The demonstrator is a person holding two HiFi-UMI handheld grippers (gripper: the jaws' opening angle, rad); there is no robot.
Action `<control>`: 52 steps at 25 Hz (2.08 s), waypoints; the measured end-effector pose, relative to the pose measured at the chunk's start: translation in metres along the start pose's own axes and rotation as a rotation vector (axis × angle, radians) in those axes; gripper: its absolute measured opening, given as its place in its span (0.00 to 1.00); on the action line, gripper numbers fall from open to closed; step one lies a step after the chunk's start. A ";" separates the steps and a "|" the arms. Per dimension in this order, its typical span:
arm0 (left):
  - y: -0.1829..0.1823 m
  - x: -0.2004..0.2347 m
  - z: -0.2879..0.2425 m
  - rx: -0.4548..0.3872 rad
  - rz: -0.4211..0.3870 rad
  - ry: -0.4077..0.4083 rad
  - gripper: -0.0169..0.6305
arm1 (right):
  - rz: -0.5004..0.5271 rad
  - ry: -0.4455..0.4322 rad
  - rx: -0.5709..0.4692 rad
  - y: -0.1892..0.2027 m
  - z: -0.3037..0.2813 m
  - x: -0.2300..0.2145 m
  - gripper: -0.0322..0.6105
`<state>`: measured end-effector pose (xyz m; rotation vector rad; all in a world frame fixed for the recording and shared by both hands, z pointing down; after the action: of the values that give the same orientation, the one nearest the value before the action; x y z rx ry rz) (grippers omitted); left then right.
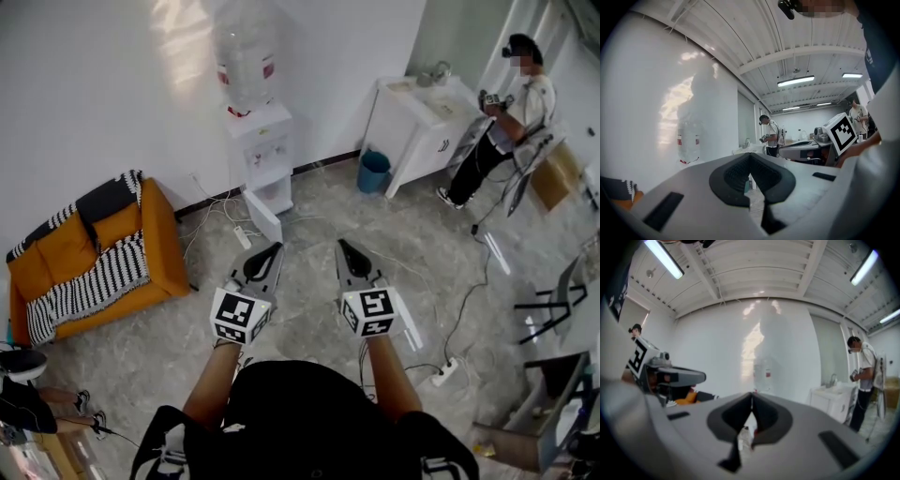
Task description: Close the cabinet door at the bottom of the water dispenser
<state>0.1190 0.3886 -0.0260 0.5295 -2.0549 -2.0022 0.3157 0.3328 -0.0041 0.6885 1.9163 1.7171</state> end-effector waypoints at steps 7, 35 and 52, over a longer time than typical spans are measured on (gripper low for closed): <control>0.002 -0.006 -0.004 0.016 0.008 -0.043 0.04 | 0.009 -0.016 -0.005 0.002 0.007 -0.012 0.10; 0.022 0.088 -0.096 0.024 0.038 -0.048 0.04 | 0.030 -0.035 0.018 -0.001 -0.116 -0.046 0.10; 0.034 0.242 -0.180 0.070 0.103 -0.027 0.04 | 0.023 0.005 0.069 -0.020 -0.283 -0.058 0.10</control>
<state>-0.0323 0.1258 -0.0060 0.4022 -2.1292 -1.8956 0.1763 0.0796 0.0063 0.7356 1.9868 1.6745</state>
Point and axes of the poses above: the fingertips, and each gripper's own axes: z backward along the fingers, x to its left, y out of its underside, the point moved 8 cm from there along z, backward along the fingers, and after that the axes turned 2 degrees about -z, right-handed, at the moved point
